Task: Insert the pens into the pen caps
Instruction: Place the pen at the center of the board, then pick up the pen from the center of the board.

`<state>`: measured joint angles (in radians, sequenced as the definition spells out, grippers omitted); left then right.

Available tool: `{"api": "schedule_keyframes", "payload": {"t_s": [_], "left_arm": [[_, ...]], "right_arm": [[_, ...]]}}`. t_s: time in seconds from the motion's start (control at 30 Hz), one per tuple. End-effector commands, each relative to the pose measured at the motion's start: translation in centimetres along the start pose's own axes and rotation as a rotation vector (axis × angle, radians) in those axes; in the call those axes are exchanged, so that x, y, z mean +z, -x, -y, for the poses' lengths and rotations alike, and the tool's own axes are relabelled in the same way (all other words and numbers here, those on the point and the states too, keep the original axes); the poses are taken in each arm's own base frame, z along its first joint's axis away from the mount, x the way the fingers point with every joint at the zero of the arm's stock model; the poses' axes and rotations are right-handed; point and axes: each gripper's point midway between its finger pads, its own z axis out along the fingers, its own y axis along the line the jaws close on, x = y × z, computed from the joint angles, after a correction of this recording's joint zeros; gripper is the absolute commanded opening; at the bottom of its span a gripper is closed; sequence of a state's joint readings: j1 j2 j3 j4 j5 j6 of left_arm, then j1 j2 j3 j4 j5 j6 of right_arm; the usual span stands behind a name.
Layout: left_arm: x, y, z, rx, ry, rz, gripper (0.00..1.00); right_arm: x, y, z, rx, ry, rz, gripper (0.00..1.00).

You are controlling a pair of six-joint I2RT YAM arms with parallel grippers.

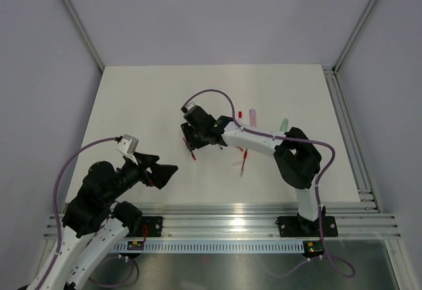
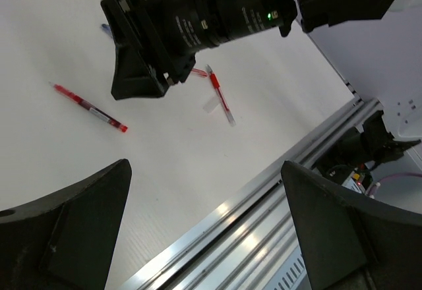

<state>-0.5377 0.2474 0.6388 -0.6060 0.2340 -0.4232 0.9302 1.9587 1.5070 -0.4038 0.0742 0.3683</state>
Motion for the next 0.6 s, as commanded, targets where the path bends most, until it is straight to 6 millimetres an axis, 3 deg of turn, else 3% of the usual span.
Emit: {"api": "schedule_keyframes", "payload": {"t_s": [0.0,0.03,0.07,0.1,0.27,0.57], "left_arm": [[-1.1,2.8,-1.1,0.017,0.091,0.127,0.99],[-1.3,3.1,-1.2,0.021,0.099,0.142,0.99],[-1.5,3.4,-1.4,0.023,0.114,0.157,0.99],[-1.4,3.3,-1.5,0.017,0.119,0.155,0.99],[-1.0,3.1,-1.6,-0.011,0.121,0.14,0.99],[-0.9,2.9,-1.0,-0.001,0.078,0.134,0.99]], "right_arm": [[1.6,0.4,-0.6,-0.051,0.024,-0.034,0.49],[2.7,-0.4,-0.5,-0.062,0.015,-0.063,0.49],[2.9,0.3,-1.0,-0.069,0.024,-0.054,0.49],[3.7,-0.8,-0.5,-0.084,0.004,-0.098,0.49],[5.1,-0.7,-1.3,-0.133,-0.015,-0.128,0.5],[7.8,-1.5,0.1,-0.147,-0.114,-0.163,0.47]]}}
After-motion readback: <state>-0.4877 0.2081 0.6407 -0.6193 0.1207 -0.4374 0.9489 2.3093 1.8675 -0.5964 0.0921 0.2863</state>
